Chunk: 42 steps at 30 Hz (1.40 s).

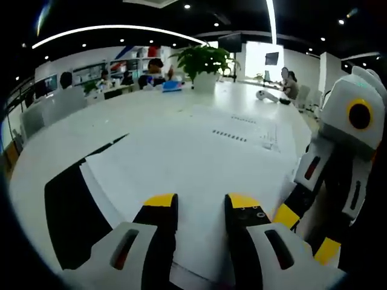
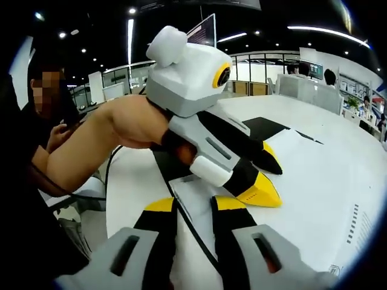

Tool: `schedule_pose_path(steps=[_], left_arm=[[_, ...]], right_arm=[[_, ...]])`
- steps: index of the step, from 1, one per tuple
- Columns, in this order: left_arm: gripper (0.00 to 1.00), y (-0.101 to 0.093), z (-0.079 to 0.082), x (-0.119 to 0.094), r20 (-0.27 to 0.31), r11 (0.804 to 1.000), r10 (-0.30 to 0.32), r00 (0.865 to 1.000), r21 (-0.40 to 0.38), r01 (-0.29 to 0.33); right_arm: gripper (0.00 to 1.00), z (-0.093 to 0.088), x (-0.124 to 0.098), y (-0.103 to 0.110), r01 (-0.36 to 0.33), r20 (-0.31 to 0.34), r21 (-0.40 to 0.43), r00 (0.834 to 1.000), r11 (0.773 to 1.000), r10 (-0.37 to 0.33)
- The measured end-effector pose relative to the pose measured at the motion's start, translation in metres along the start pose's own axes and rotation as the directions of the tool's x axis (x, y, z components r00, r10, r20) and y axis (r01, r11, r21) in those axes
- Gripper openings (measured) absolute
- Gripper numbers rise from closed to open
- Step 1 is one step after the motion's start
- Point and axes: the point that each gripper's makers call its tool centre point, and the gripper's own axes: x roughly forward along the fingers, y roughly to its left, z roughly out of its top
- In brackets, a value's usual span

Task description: Flip through the bound document one page at a time

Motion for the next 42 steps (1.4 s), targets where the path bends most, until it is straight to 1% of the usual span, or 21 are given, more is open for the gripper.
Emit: schedule_pose_path(steps=[4,5,6,7,9,14,16,17,18,19,21,23,25,27,30,32,36,37,38,39,42], left_arm=[[0.33,0.003,-0.001,-0.001,-0.007,1.0,0.001,1.0,0.009,-0.001],[0.33,0.004,-0.002,-0.001,-0.008,1.0,0.002,1.0,0.011,-0.001],[0.33,0.005,-0.002,-0.002,-0.01,1.0,0.003,1.0,0.012,-0.003],[0.33,0.005,-0.002,-0.002,-0.009,1.0,0.004,1.0,0.016,-0.003],[0.33,0.009,-0.003,-0.002,-0.001,1.0,0.002,1.0,0.019,-0.002],[0.33,0.012,-0.003,-0.002,0.009,1.0,0.001,1.0,0.022,-0.001],[0.33,0.012,-0.004,-0.002,0.004,1.0,0.0,1.0,0.025,0.0],[0.32,0.012,-0.004,-0.002,0.001,1.0,0.0,1.0,0.03,0.0],[0.3,0.011,-0.004,-0.002,-0.003,0.999,-0.002,1.0,0.034,0.002],[0.29,0.01,-0.004,-0.002,-0.006,0.999,-0.004,1.0,0.035,0.005],[0.27,0.01,-0.004,0.0,-0.005,0.999,-0.009,1.0,0.04,0.009],[0.27,0.012,-0.005,0.001,0.004,0.999,-0.011,1.0,0.041,0.01],[0.27,0.013,-0.005,0.001,0.012,0.999,-0.013,1.0,0.043,0.012],[0.27,0.014,-0.005,0.003,0.019,0.999,-0.014,1.0,0.039,0.014],[0.27,0.012,-0.005,0.003,0.02,0.999,-0.013,1.0,0.037,0.012],[0.27,0.012,-0.006,0.003,0.019,0.999,-0.012,1.0,0.038,0.011],[0.27,0.012,-0.006,0.003,0.029,0.999,-0.016,0.999,0.037,0.015],[0.27,0.011,-0.006,0.003,0.03,0.999,-0.015,0.999,0.038,0.014],[0.27,0.011,-0.006,0.003,0.03,0.999,-0.015,0.999,0.039,0.014],[0.27,0.01,-0.006,0.003,0.03,0.999,-0.014,0.999,0.038,0.013],[0.27,0.01,-0.006,0.003,0.029,0.999,-0.013,0.999,0.037,0.012]], right_arm=[[0.33,-0.001,-0.001,0.007,-0.032,-0.01,-0.045,0.999,0.998,0.032],[0.33,-0.001,-0.003,0.008,-0.045,-0.013,-0.039,0.999,0.998,0.044],[0.31,0.0,-0.007,0.012,-0.082,-0.006,-0.01,0.997,0.997,0.082],[0.27,0.001,-0.011,0.015,-0.106,0.0,0.01,0.994,0.994,0.106],[0.2,0.007,-0.023,0.019,-0.152,0.031,0.015,0.988,0.988,0.152],[0.25,0.022,-0.057,0.003,-0.167,0.114,0.004,0.98,0.986,0.165],[0.25,0.024,-0.07,-0.016,-0.137,0.137,-0.001,0.981,0.991,0.136],[0.25,0.023,-0.075,-0.028,-0.1,0.126,-0.026,0.987,0.995,0.102],[0.25,0.022,-0.08,-0.041,-0.06,0.107,-0.064,0.992,0.996,0.067],[0.26,0.021,-0.088,-0.059,-0.002,0.092,-0.136,0.996,0.991,0.015],[0.27,0.021,-0.102,-0.081,0.059,0.074,-0.221,0.996,0.974,-0.044],[0.28,0.021,-0.113,-0.097,0.083,0.074,-0.256,0.995,0.963,-0.066],[0.29,0.022,-0.121,-0.108,0.087,0.092,-0.246,0.994,0.965,-0.066],[0.29,0.023,-0.124,-0.115,0.076,0.122,-0.235,0.991,0.969,-0.048],[0.29,0.019,-0.125,-0.126,0.062,0.128,-0.207,0.991,0.976,-0.036],[0.28,0.011,-0.121,-0.131,0.028,0.106,-0.171,0.994,0.985,-0.01],[0.26,0.003,-0.11,-0.13,-0.034,0.089,-0.155,0.995,0.987,0.048],[0.25,0.0,-0.106,-0.13,-0.038,0.081,-0.156,0.995,0.987,0.052],[0.23,-0.007,-0.103,-0.13,-0.051,0.04,-0.193,0.997,0.98,0.06],[0.21,-0.011,-0.1,-0.129,-0.058,0.021,-0.209,0.998,0.976,0.063],[0.18,-0.015,-0.094,-0.122,-0.082,0.02,-0.217,0.996,0.973,0.088]])
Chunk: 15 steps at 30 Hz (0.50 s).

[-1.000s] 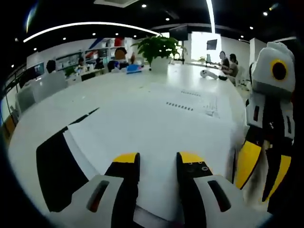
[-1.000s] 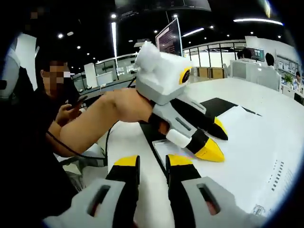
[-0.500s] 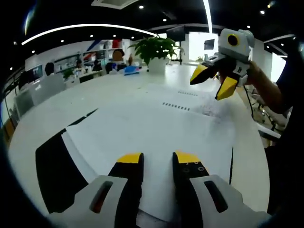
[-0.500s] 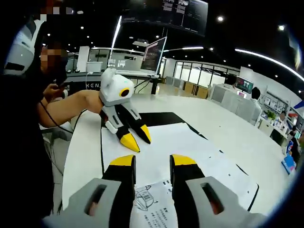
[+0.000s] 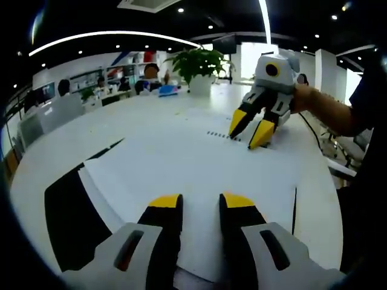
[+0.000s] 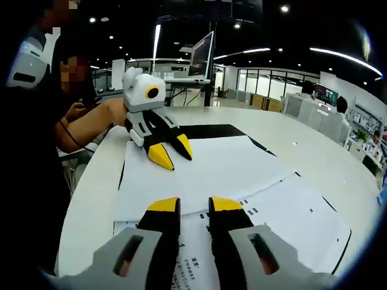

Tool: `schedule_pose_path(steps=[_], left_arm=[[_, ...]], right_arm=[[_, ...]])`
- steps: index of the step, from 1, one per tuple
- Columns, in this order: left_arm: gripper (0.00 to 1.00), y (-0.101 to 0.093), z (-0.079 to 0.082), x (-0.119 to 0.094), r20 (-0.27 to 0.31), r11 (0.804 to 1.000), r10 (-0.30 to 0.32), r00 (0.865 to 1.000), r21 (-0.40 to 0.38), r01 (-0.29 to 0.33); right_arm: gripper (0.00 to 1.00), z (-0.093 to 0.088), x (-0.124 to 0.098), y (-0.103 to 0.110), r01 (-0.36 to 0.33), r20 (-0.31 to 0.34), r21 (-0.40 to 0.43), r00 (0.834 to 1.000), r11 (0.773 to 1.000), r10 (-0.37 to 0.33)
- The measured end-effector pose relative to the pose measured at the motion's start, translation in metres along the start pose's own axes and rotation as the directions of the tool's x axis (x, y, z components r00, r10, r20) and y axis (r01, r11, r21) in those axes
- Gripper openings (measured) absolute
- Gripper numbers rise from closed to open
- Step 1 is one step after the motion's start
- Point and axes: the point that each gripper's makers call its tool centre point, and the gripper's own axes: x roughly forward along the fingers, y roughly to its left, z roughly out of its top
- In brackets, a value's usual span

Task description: Flip through the bound document one page at a time

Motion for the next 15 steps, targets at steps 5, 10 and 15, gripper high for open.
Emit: schedule_pose_path(steps=[5,10,15], left_arm=[[0.27,-0.001,0.0,-0.001,0.013,1.0,-0.002,1.0,0.003,0.002],[0.27,-0.002,0.0,-0.001,0.008,1.0,-0.005,1.0,0.012,0.004],[0.27,-0.002,0.0,-0.002,0.022,1.0,-0.005,1.0,0.013,0.005]], right_arm=[[0.08,-0.003,0.003,-0.01,0.013,0.005,0.004,1.0,1.0,-0.013],[0.02,-0.003,0.006,-0.021,0.038,0.033,0.031,0.999,0.999,-0.039],[0.02,-0.002,0.009,-0.026,0.06,0.048,0.044,0.997,0.997,-0.062]])
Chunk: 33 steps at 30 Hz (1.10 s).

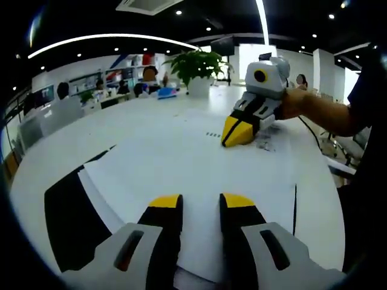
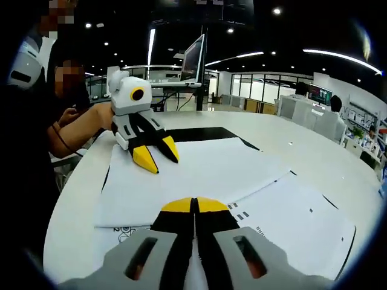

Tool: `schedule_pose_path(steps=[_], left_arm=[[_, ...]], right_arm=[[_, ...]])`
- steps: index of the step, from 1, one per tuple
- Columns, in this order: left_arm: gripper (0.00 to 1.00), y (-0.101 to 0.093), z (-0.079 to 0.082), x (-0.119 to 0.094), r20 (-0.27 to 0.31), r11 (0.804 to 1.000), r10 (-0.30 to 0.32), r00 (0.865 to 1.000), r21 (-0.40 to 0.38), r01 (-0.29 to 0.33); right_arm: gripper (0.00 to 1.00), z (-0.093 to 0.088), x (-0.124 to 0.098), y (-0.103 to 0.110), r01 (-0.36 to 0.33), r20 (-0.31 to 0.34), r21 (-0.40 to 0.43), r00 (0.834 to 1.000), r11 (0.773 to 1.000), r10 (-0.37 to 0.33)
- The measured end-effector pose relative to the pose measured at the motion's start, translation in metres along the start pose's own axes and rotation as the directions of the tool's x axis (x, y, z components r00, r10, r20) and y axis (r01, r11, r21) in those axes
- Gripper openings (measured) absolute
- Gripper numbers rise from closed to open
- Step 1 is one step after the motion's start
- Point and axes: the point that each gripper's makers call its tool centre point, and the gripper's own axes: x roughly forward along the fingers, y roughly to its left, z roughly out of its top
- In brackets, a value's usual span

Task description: Flip through the bound document one page at a time

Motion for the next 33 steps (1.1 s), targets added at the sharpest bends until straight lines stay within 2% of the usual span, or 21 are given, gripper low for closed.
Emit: schedule_pose_path(steps=[10,13,18,22,24,28,33], left_arm=[[0.26,-0.001,0.001,0.0,0.007,1.0,-0.003,1.0,0.006,0.003],[0.26,-0.001,0.001,0.0,0.005,1.0,-0.004,1.0,0.007,0.004],[0.26,-0.001,0.001,0.0,0.0,1.0,-0.001,1.0,0.006,0.001],[0.25,-0.002,0.001,0.0,0.0,1.0,-0.005,1.0,0.011,0.005],[0.25,-0.002,0.001,0.0,0.001,1.0,-0.006,1.0,0.012,0.006],[0.25,-0.002,0.002,0.0,0.003,1.0,-0.006,1.0,0.013,0.006],[0.25,-0.002,0.002,0.0,0.005,1.0,-0.01,1.0,0.013,0.01]], right_arm=[[0.02,0.004,0.007,-0.015,0.049,0.015,0.042,0.999,0.998,-0.05],[0.02,0.003,0.01,-0.029,0.067,0.009,0.039,0.998,0.997,-0.067],[0.02,0.006,0.014,-0.035,0.057,0.021,0.047,0.998,0.997,-0.058],[0.02,0.008,0.018,-0.045,0.082,0.033,0.066,0.996,0.994,-0.085],[0.02,0.007,0.02,-0.058,0.136,0.008,0.075,0.99,0.988,-0.137],[0.02,0.008,0.027,-0.071,0.136,0.006,0.105,0.99,0.985,-0.138],[0.02,0.011,0.034,-0.079,0.132,-0.012,0.102,0.991,0.986,-0.132]])
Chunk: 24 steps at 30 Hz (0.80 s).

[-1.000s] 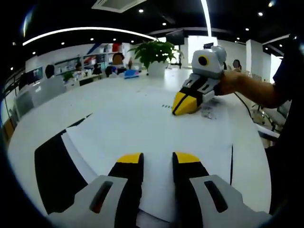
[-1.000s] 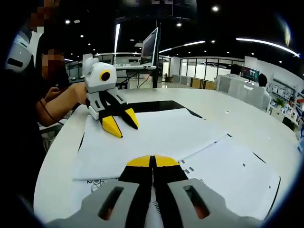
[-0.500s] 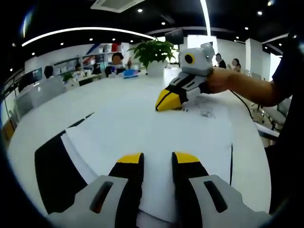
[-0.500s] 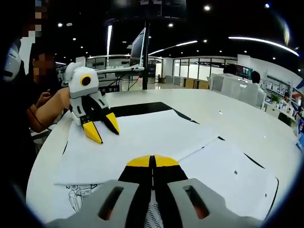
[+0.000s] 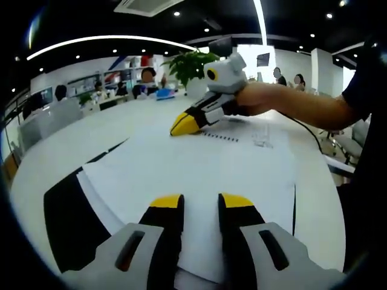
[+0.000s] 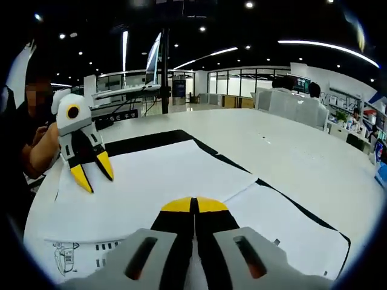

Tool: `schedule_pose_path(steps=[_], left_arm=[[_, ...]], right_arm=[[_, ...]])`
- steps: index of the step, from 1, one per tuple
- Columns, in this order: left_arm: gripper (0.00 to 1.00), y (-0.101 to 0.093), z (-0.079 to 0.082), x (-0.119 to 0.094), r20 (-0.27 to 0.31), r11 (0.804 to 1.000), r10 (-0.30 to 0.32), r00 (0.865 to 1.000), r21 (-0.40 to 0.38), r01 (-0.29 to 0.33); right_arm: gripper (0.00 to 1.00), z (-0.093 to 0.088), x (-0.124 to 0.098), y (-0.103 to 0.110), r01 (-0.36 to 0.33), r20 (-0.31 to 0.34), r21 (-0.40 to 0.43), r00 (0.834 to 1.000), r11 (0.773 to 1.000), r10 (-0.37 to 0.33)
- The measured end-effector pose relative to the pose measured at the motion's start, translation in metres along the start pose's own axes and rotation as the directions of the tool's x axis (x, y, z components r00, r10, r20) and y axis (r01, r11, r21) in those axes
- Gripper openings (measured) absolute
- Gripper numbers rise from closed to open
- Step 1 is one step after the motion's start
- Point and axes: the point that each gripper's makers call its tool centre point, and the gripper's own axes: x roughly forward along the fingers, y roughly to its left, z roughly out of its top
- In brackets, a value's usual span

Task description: Flip through the bound document one page at a time

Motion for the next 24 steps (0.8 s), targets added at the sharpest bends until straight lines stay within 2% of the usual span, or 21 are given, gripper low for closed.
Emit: schedule_pose_path(steps=[9,13,19,24], left_arm=[[0.25,0.0,0.0,0.0,0.011,1.0,-0.003,1.0,-0.002,0.003],[0.25,0.0,0.001,0.0,0.012,1.0,-0.005,1.0,-0.001,0.005],[0.25,0.0,0.001,0.0,0.0,1.0,-0.007,1.0,0.007,0.007],[0.25,0.0,0.001,0.0,-0.001,1.0,-0.009,1.0,0.008,0.009]], right_arm=[[0.02,0.0,0.019,-0.028,0.043,-0.032,0.026,0.999,0.999,-0.043],[0.02,0.001,0.032,-0.058,0.043,-0.048,0.035,0.998,0.998,-0.041],[0.02,0.003,0.038,-0.065,0.033,-0.06,0.04,0.998,0.999,-0.03],[0.02,0.004,0.047,-0.089,0.035,-0.065,0.043,0.997,0.998,-0.032]])
